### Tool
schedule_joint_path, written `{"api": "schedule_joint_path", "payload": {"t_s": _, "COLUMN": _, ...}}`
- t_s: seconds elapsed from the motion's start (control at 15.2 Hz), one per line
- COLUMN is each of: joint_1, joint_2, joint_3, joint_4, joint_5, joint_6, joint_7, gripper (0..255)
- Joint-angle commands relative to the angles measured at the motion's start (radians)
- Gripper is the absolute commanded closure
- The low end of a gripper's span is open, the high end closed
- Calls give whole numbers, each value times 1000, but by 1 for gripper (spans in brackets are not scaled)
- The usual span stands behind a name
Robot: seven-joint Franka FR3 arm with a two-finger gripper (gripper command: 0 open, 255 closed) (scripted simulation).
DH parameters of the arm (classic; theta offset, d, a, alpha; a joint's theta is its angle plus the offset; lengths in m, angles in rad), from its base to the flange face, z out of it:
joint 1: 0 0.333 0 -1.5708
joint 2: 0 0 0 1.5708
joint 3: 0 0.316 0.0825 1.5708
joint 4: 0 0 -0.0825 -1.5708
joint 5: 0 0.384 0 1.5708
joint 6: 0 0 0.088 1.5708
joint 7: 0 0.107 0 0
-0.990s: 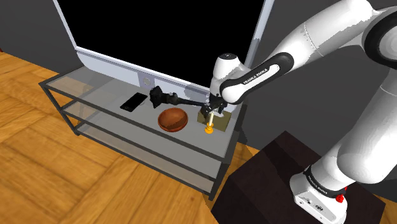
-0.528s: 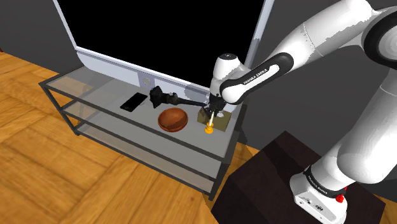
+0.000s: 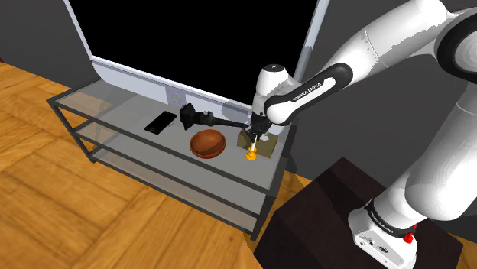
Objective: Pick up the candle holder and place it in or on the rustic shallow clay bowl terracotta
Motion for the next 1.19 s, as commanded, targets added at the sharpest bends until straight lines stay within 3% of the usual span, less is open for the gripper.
{"api": "schedule_joint_path", "payload": {"t_s": 0.0, "joint_1": -1, "joint_2": -11, "joint_3": 2, "joint_4": 1, "joint_5": 5, "joint_6": -12, "joint_7": -4, "gripper": 255}}
{"api": "schedule_joint_path", "payload": {"t_s": 1.12, "joint_1": -12, "joint_2": -174, "joint_3": 17, "joint_4": 59, "joint_5": 72, "joint_6": -228, "joint_7": -53, "gripper": 255}}
